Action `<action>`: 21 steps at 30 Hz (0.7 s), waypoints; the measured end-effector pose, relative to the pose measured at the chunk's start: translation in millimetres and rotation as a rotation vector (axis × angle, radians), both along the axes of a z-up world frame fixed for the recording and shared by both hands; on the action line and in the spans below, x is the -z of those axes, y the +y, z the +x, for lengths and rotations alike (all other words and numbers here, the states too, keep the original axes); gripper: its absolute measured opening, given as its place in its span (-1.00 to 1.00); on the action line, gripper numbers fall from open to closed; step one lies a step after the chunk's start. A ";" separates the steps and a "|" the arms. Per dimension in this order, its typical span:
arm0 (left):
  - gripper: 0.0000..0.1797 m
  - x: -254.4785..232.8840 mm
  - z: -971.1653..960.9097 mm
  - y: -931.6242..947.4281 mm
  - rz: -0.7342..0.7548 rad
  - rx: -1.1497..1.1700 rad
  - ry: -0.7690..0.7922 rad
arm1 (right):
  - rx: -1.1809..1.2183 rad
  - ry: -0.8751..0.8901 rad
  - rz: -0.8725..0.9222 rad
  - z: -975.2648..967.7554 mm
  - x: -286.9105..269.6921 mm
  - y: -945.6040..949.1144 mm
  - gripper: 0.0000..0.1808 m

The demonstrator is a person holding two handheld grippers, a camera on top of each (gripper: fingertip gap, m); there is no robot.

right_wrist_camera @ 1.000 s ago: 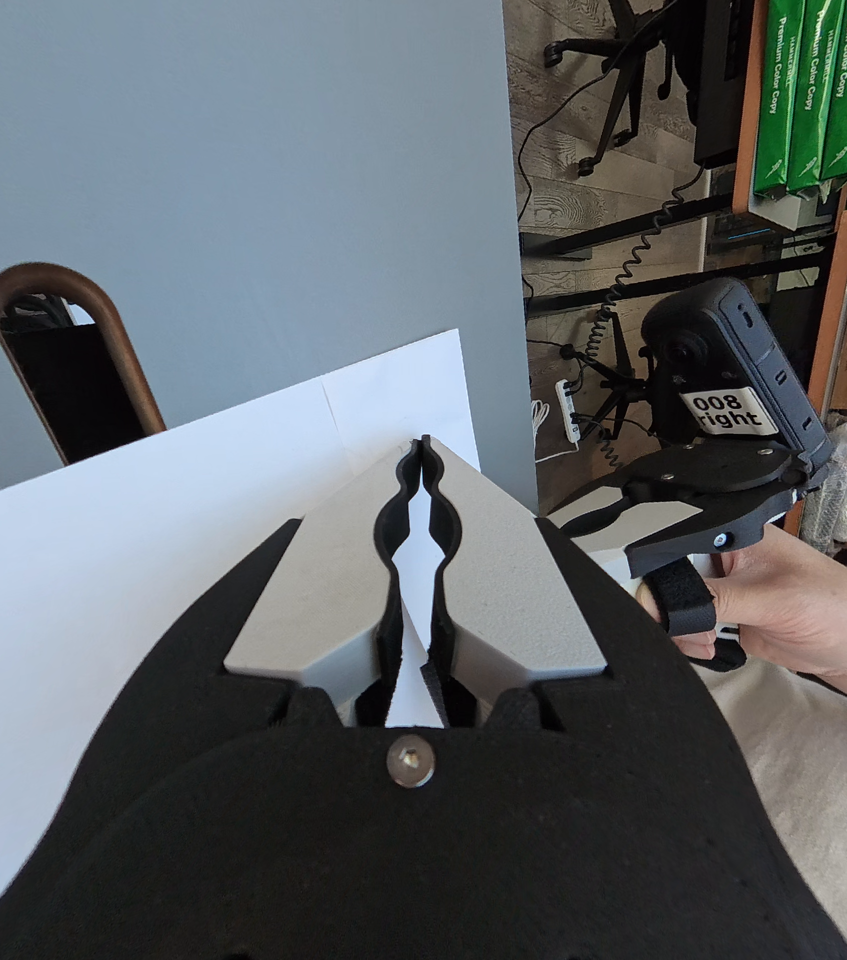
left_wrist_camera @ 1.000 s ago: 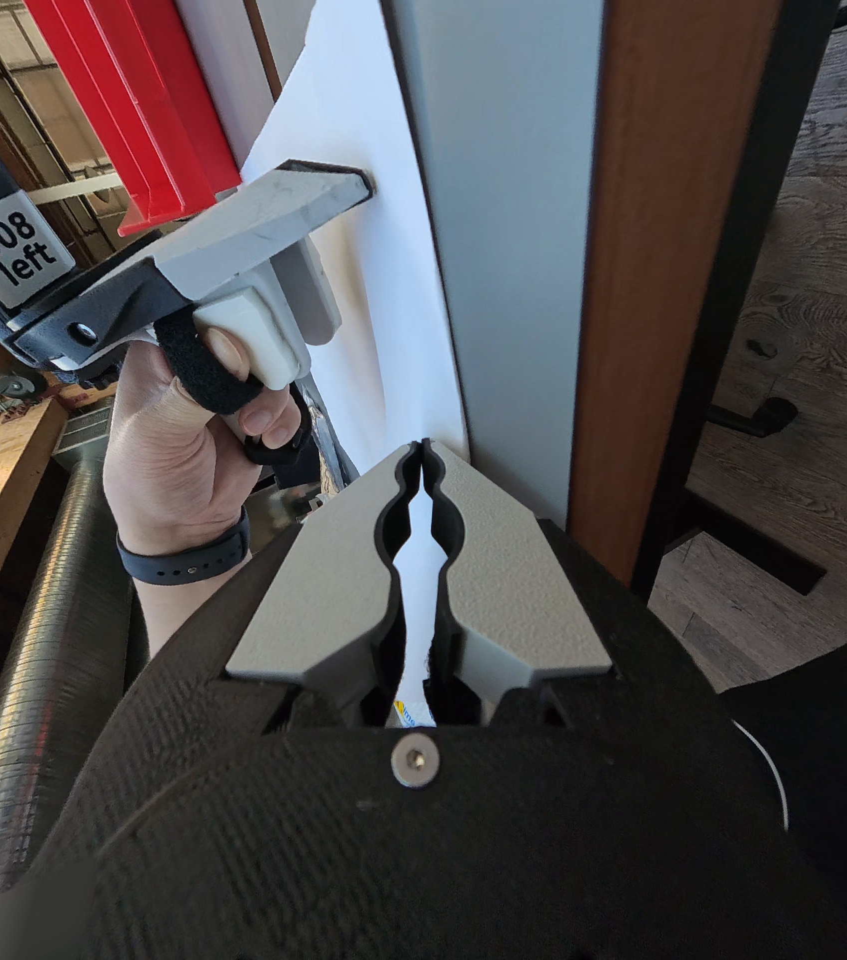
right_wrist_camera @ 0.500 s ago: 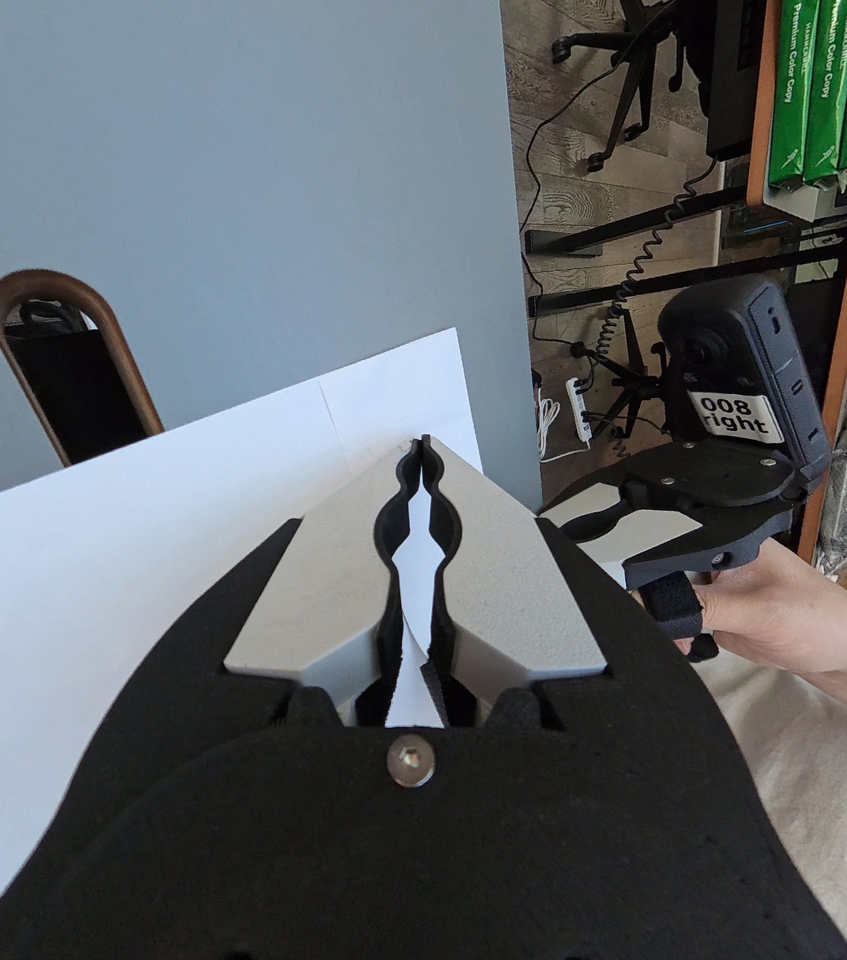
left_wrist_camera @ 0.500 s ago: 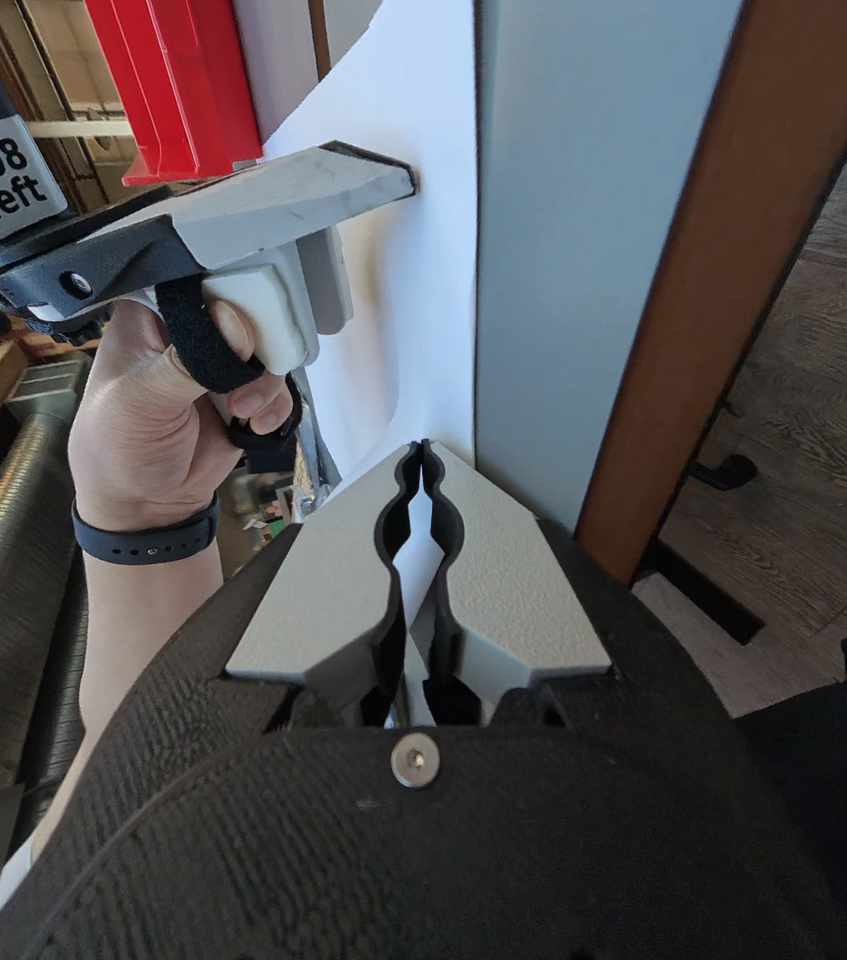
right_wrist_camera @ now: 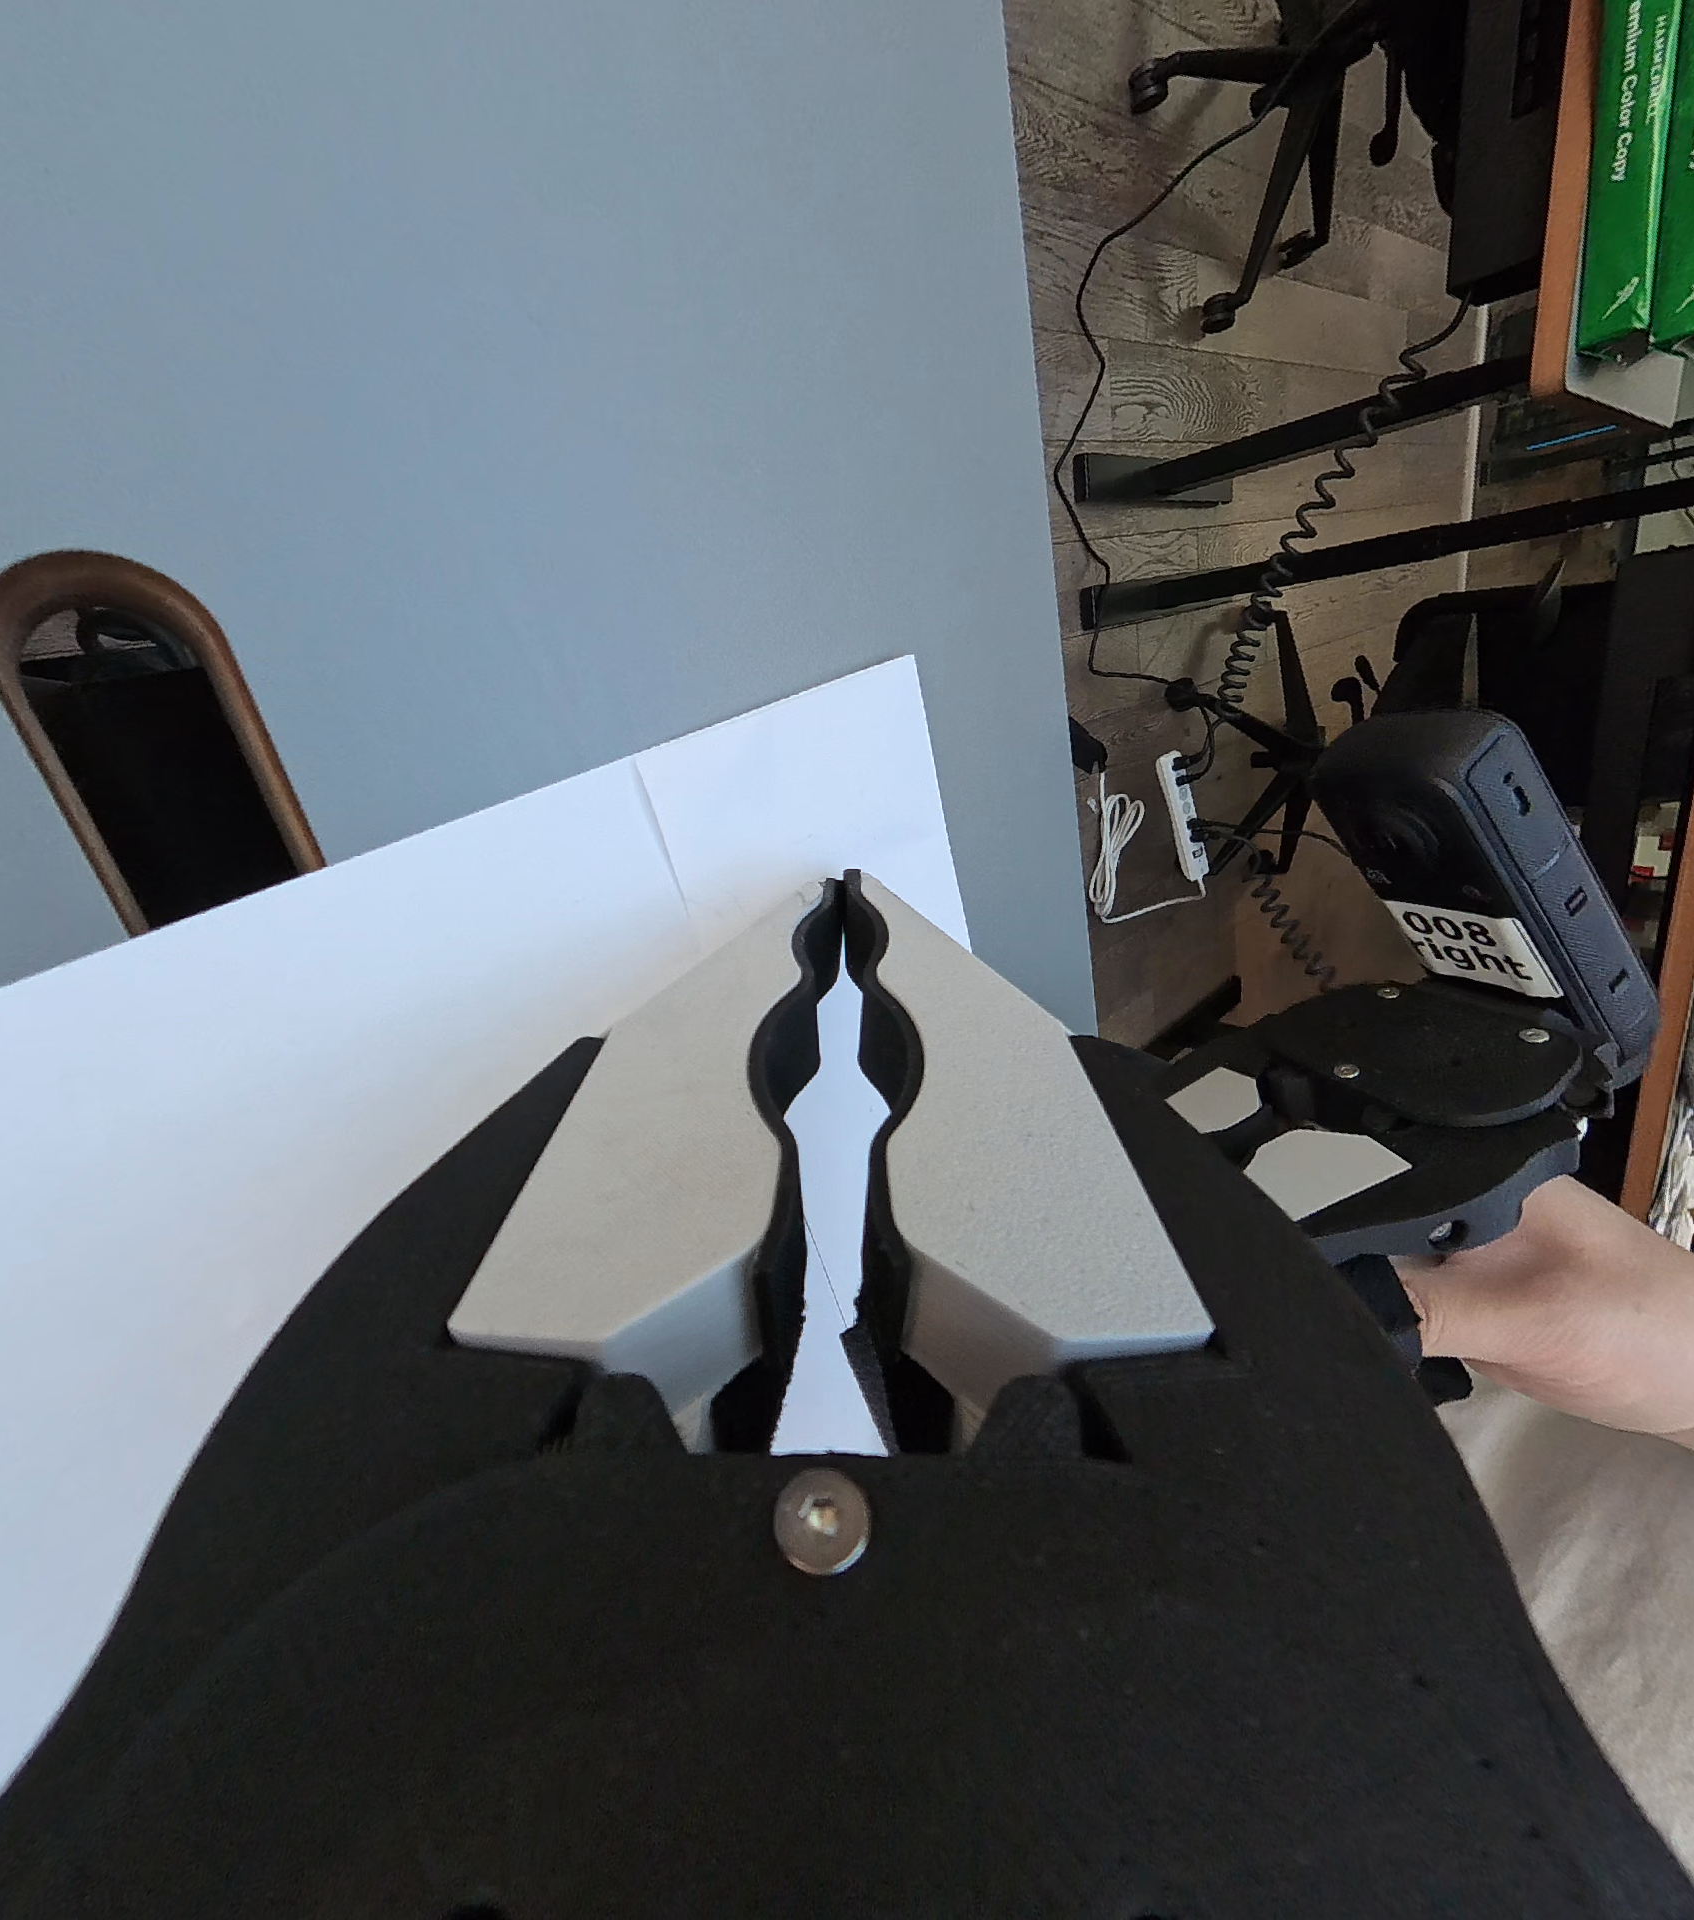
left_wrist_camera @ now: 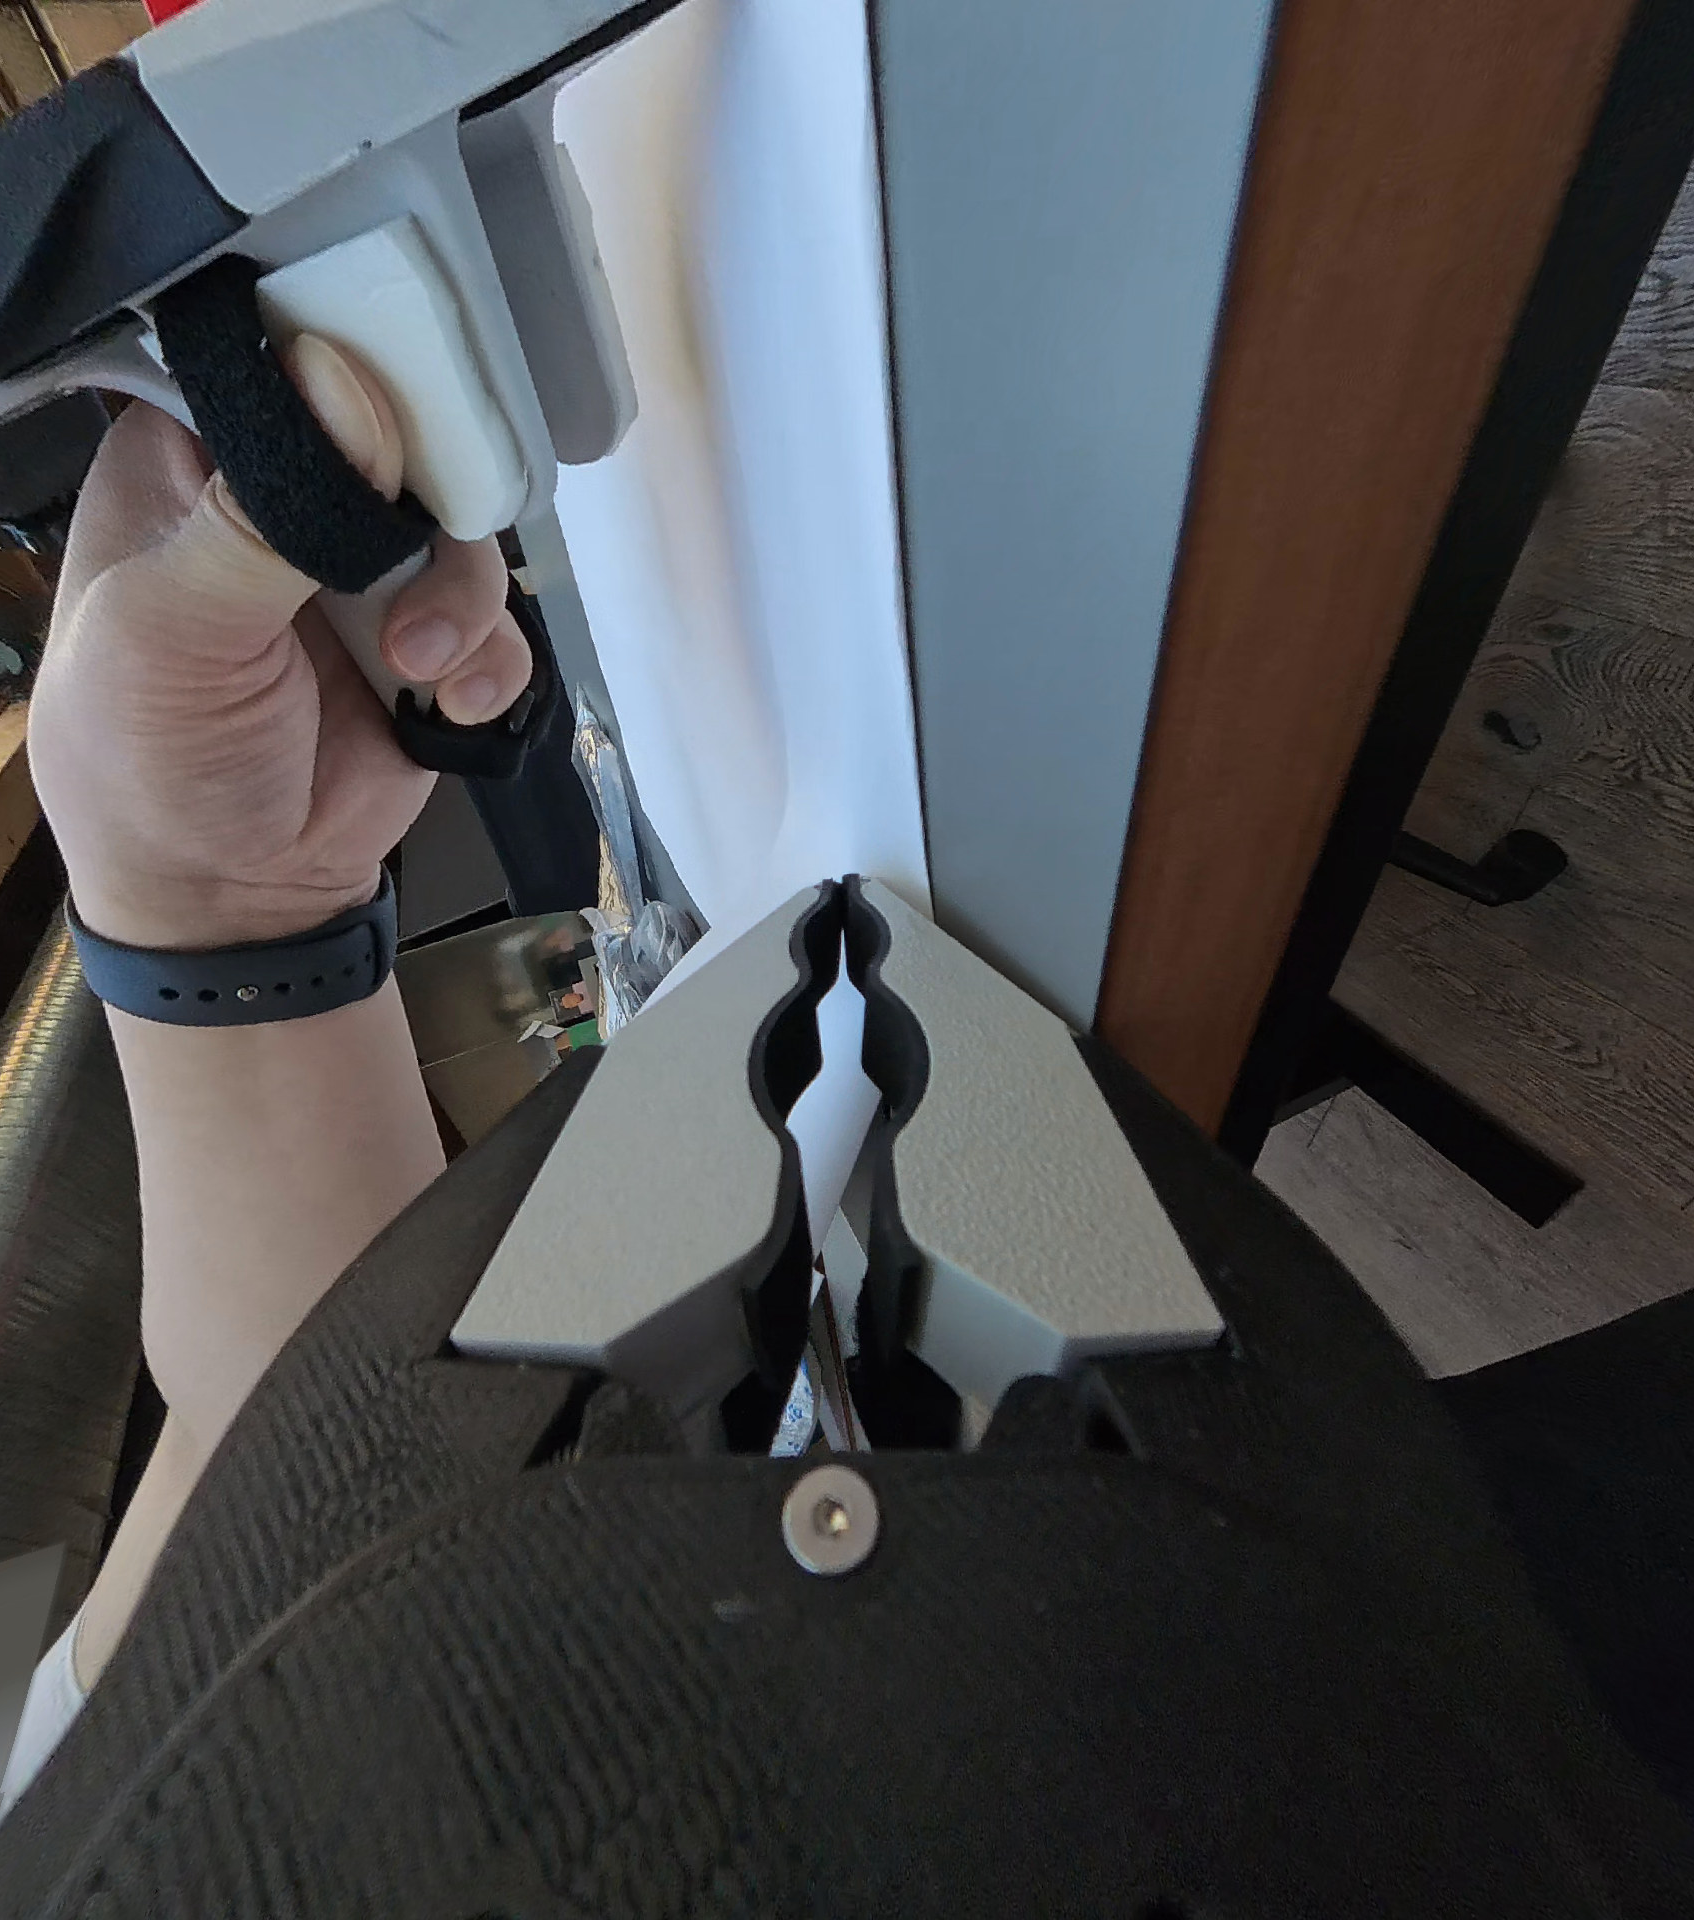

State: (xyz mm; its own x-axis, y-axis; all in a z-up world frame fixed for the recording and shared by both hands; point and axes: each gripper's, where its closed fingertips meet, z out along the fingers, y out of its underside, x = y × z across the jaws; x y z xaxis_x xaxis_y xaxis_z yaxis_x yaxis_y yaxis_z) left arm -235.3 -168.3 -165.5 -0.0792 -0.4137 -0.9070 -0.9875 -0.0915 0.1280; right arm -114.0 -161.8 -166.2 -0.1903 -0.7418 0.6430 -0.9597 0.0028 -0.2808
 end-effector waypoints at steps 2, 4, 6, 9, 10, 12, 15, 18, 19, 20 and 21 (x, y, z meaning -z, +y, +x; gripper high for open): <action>-1.00 0.3 -4.0 -0.6 -0.010 -0.007 -0.018 | -0.001 0.001 0.000 0.0 0.0 0.0 -1.00; -1.00 0.6 -9.4 -1.5 -0.023 -0.013 -0.036 | -0.002 0.001 0.003 0.0 0.1 0.1 -1.00; -1.00 0.8 -17.0 -1.9 -0.027 -0.027 -0.050 | -0.001 0.001 0.006 -0.1 0.2 0.2 -1.00; -1.00 0.6 -29.6 -1.8 -0.022 -0.041 -0.047 | -0.004 0.002 0.006 -0.2 0.3 0.3 -1.00; -1.00 0.5 -33.1 -2.0 -0.020 -0.040 -0.046 | -0.007 0.003 0.004 -0.2 0.3 0.3 -1.00; -1.00 0.3 -40.8 -2.2 -0.015 -0.043 -0.044 | -0.008 0.003 0.005 -0.3 0.3 0.4 -1.00; -1.00 0.3 -52.6 -2.9 -0.017 -0.058 -0.056 | -0.006 0.003 0.013 -0.3 0.4 0.5 -1.00; -1.00 0.5 -63.2 -4.6 -0.016 -0.066 -0.086 | -0.007 -0.001 0.019 -0.3 0.5 0.6 -1.00; -1.00 0.4 -67.7 -5.6 -0.012 -0.062 -0.088 | -0.009 -0.002 0.019 -0.4 0.5 0.7 -1.00; -1.00 0.2 -73.4 -6.6 -0.009 -0.061 -0.082 | -0.012 -0.003 0.018 -0.3 0.5 0.7 -1.00; -1.00 0.0 -80.1 -7.2 -0.005 -0.069 -0.074 | -0.015 -0.004 0.018 -0.4 0.5 0.7 -1.00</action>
